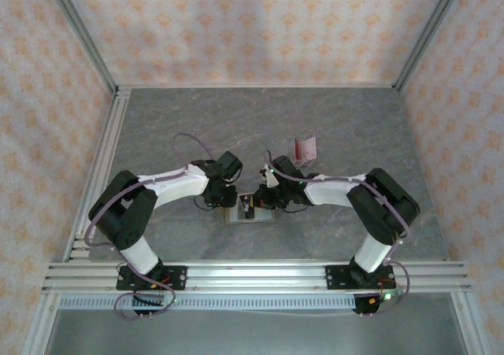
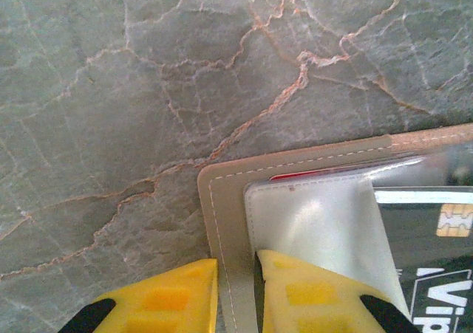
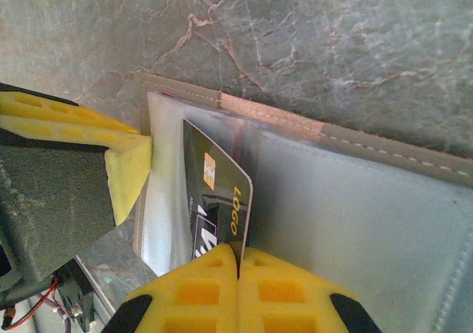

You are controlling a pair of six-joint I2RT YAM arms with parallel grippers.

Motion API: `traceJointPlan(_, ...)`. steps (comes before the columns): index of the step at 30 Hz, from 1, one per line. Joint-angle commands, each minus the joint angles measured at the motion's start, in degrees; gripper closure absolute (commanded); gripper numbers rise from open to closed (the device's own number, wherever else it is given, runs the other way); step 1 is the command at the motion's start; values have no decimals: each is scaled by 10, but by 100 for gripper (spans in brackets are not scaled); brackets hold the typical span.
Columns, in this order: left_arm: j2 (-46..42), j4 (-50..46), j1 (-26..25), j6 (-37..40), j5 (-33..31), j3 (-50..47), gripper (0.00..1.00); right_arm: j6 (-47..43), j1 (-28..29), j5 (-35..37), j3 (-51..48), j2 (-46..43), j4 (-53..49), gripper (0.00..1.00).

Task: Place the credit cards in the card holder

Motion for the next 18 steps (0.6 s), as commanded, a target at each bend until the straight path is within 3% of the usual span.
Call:
traceJointPlan(1,27,-13,-5,0,-21,-16,79,-27,8,-14,15,21,-53,100)
traceJointPlan(18,28,-8,-8,0,-18,-18,79,-35,9,-36,55,47,-75,100)
